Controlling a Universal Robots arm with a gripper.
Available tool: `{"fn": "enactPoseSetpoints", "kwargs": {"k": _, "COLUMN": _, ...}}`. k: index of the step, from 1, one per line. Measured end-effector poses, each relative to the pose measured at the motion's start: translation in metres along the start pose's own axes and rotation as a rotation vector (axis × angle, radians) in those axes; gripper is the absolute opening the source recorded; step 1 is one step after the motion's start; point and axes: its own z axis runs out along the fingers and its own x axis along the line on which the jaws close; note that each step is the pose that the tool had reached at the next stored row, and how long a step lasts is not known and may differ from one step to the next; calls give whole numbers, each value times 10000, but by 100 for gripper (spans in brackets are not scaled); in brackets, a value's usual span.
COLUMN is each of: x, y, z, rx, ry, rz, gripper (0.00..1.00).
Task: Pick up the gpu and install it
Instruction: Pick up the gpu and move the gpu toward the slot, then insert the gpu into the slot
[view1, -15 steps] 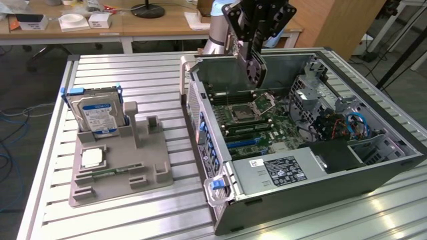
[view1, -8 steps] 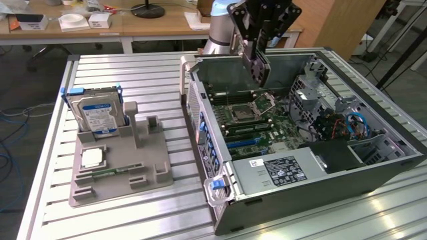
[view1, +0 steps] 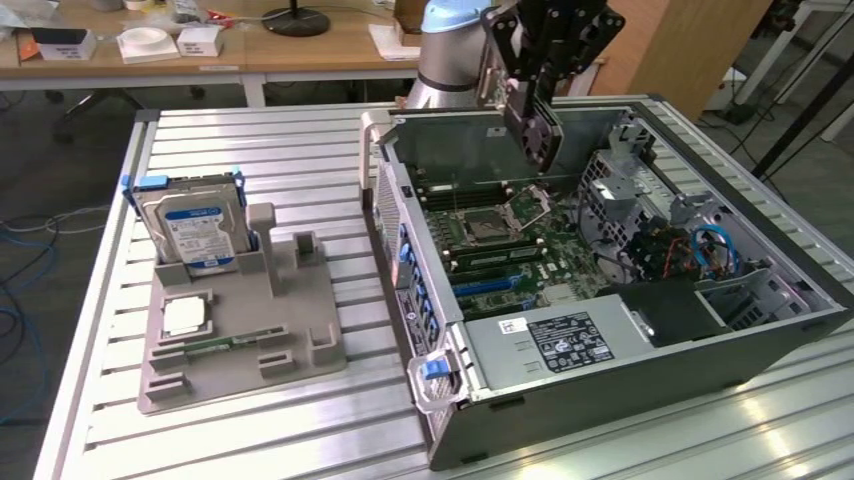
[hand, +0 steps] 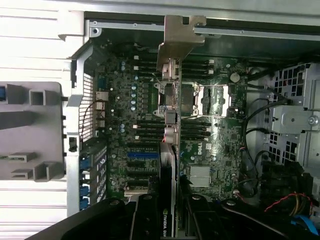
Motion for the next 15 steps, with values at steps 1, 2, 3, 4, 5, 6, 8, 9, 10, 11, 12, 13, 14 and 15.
{"fn": "enactPoseSetpoints", "kwargs": {"k": 1, "x": -28, "y": 2, "z": 1, "rx": 0, "ry": 0, "rz": 2, "gripper": 26}}
{"fn": "enactPoseSetpoints", "kwargs": {"k": 2, "x": -56, "y": 4, "z": 2, "rx": 0, "ry": 0, "rz": 2, "gripper": 26}}
{"fn": "enactPoseSetpoints", "kwargs": {"k": 3, "x": -83, "y": 5, "z": 3, "rx": 0, "ry": 0, "rz": 2, "gripper": 26}}
{"fn": "enactPoseSetpoints", "kwargs": {"k": 4, "x": -108, "y": 6, "z": 3, "rx": 1, "ry": 0, "rz": 1, "gripper": 26}}
{"fn": "enactPoseSetpoints", "kwargs": {"k": 5, "x": -122, "y": 5, "z": 4, "rx": 1, "ry": -1, "rz": 0, "gripper": 26}}
{"fn": "enactPoseSetpoints", "kwargs": {"k": 6, "x": -122, "y": 5, "z": 4, "rx": 1, "ry": -1, "rz": 0, "gripper": 26}}
{"fn": "enactPoseSetpoints", "kwargs": {"k": 8, "x": -121, "y": 6, "z": 4, "rx": 1, "ry": 0, "rz": 1, "gripper": 26}}
{"fn": "enactPoseSetpoints", "kwargs": {"k": 9, "x": -121, "y": 6, "z": 4, "rx": 1, "ry": 0, "rz": 1, "gripper": 26}}
{"fn": "enactPoseSetpoints", "kwargs": {"k": 10, "x": -121, "y": 6, "z": 4, "rx": 0, "ry": 0, "rz": 1, "gripper": 26}}
{"fn": "enactPoseSetpoints", "kwargs": {"k": 11, "x": -121, "y": 6, "z": 4, "rx": 1, "ry": 0, "rz": 1, "gripper": 26}}
{"fn": "enactPoseSetpoints", "kwargs": {"k": 12, "x": -122, "y": 6, "z": 4, "rx": 0, "ry": 0, "rz": 1, "gripper": 26}}
{"fn": "enactPoseSetpoints", "kwargs": {"k": 13, "x": -121, "y": 6, "z": 4, "rx": 0, "ry": 0, "rz": 1, "gripper": 26}}
{"fn": "enactPoseSetpoints", "kwargs": {"k": 14, "x": -121, "y": 6, "z": 4, "rx": 0, "ry": 0, "rz": 2, "gripper": 26}}
{"fn": "enactPoseSetpoints", "kwargs": {"k": 15, "x": -122, "y": 6, "z": 4, "rx": 0, "ry": 0, "rz": 1, "gripper": 26}}
